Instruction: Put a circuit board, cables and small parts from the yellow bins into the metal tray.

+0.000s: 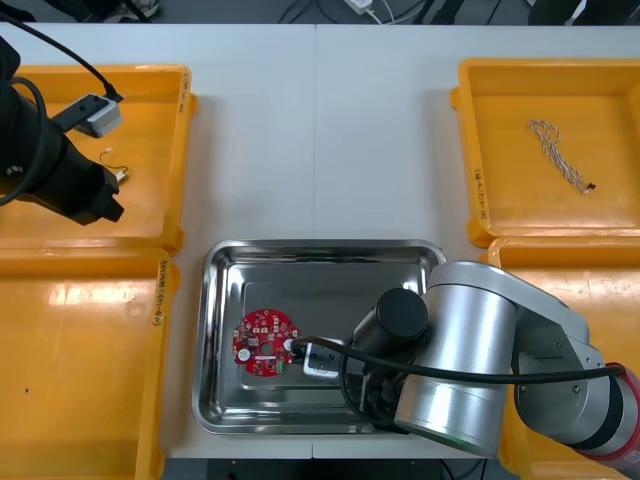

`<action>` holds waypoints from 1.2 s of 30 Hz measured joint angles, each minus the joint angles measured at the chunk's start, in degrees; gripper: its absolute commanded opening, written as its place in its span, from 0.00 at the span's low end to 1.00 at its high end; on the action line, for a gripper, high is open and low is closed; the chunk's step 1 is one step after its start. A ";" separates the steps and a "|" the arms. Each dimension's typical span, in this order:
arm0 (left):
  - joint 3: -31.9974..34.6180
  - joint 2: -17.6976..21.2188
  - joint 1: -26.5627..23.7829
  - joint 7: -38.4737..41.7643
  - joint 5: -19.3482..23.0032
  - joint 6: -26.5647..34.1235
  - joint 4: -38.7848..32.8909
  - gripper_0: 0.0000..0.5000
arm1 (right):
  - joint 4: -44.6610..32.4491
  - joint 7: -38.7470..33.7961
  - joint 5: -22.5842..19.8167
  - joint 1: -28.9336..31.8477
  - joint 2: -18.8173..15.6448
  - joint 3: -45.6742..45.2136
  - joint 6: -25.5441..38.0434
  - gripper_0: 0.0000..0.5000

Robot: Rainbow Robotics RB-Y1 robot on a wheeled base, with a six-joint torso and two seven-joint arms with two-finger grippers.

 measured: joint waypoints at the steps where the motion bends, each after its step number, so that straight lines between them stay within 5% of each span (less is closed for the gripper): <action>1: 0.64 0.00 -0.23 -0.82 -0.05 0.00 0.94 1.00 | 0.02 0.00 0.59 0.01 0.00 0.50 -0.42 0.00; 21: 5.14 0.02 -3.13 -1.19 -5.71 -0.02 15.49 1.00 | 3.39 0.00 3.04 0.02 -0.01 3.10 -3.70 0.00; 25: 5.14 0.02 -4.16 -1.19 -6.86 -1.94 18.36 1.00 | 3.47 0.00 3.88 0.02 -0.01 3.11 -3.71 0.26; 26: 5.14 0.02 -4.39 -1.19 -7.06 -2.63 19.05 1.00 | 3.47 0.00 4.23 0.02 -0.01 3.11 -3.71 0.45; 27: 5.14 0.02 -4.61 -1.18 -7.24 -3.36 19.83 1.00 | 3.47 0.00 4.56 0.02 -0.01 3.11 -3.71 0.51; 29: 5.14 0.02 -5.12 -1.18 -7.63 -4.79 21.33 1.00 | 3.47 0.00 5.26 0.02 -0.01 3.11 -3.71 0.87; 31: 5.14 0.02 -5.66 -1.18 -8.03 -6.13 22.84 1.00 | 3.47 0.00 5.79 0.02 -0.01 3.11 -3.71 1.00; 36: 5.14 0.02 -6.65 -1.16 -8.84 -9.50 25.92 1.00 | 3.46 0.00 6.22 0.02 -0.01 3.11 -3.68 1.00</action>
